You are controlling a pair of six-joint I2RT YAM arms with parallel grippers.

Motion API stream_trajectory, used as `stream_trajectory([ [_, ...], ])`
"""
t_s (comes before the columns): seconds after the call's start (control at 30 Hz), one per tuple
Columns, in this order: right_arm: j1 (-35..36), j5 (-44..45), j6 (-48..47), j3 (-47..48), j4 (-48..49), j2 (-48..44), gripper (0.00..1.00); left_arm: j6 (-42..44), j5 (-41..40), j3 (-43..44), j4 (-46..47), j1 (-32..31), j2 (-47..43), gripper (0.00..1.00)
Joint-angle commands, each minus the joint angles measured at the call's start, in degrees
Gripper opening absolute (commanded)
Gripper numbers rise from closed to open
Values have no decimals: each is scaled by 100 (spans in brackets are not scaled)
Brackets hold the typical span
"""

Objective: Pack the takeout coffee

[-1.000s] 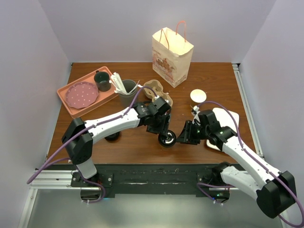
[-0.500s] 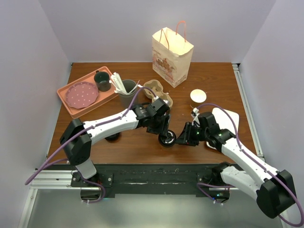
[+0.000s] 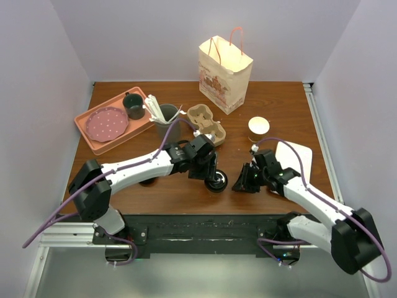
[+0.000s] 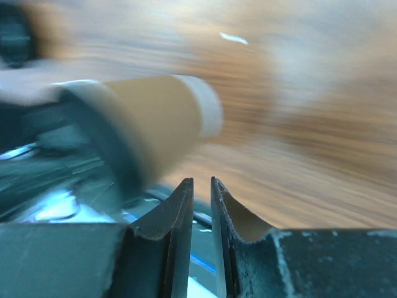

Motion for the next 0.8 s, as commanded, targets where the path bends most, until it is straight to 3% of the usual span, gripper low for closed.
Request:
stream_trajectory([
  [0.0,-2,734,-211,-214,-214,370,22,-57,-308,-302,-623,-15,85,58],
  [0.13,-11,541,-509,495,120,642,25,-188,-361,-170,-799,-15,32,59],
  [0.33,-2,786,-879,1648,-845,759,28,-697,-291,287,-1141,90,163,59],
  [0.6,-2,392,-336,1527,-1101,-288,41,-1287,-124,910,-1081,196,305,59],
  [0.77,-11,110,342,1123,-776,-877,55,-1551,-142,1324,-1142,205,129,68],
])
